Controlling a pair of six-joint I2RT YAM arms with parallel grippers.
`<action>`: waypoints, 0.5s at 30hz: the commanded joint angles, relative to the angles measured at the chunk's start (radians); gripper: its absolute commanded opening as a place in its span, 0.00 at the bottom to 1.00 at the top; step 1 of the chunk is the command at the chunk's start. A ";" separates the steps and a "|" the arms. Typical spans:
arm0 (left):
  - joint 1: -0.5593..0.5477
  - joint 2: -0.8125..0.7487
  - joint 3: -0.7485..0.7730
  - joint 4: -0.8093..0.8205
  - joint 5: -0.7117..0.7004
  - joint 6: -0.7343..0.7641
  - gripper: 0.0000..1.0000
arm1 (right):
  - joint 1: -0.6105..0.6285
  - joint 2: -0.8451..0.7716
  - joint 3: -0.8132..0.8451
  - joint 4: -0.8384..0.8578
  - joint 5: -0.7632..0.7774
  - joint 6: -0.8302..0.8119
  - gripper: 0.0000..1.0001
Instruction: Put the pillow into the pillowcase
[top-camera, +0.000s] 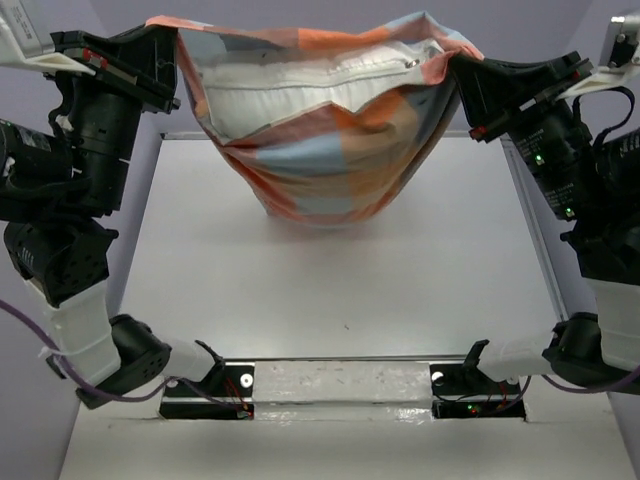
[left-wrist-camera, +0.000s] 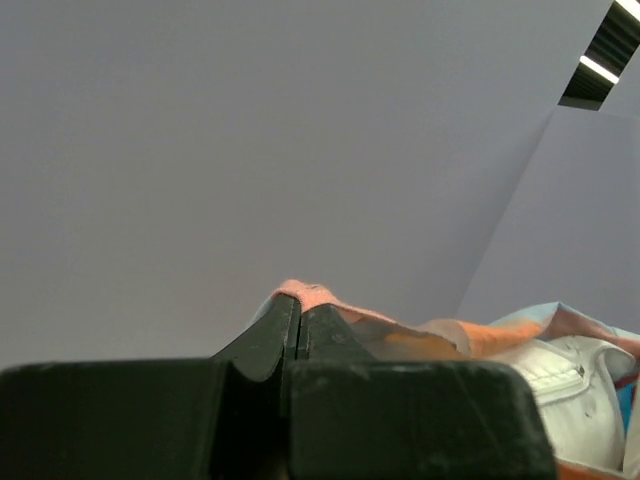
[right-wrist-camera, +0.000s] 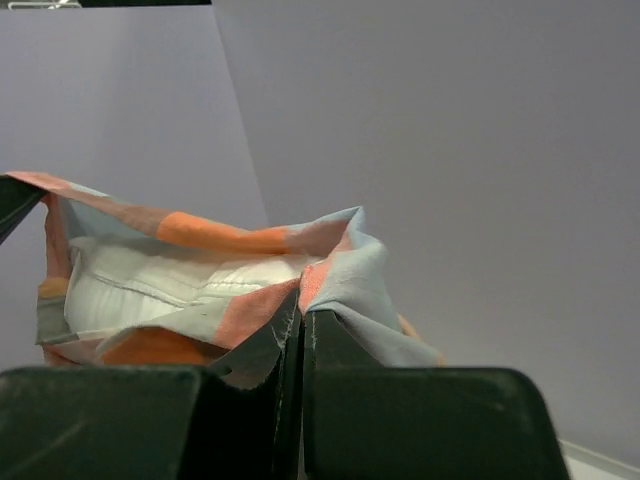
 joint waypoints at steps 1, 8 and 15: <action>0.002 -0.197 -0.307 0.347 -0.036 0.070 0.00 | 0.002 -0.132 -0.176 0.098 0.003 0.055 0.00; 0.002 -0.188 -0.056 0.290 0.054 0.082 0.00 | 0.002 -0.120 0.045 0.121 -0.191 0.067 0.00; 0.002 -0.041 -0.087 0.290 -0.264 0.259 0.00 | 0.002 -0.003 -0.015 -0.059 -0.110 0.088 0.00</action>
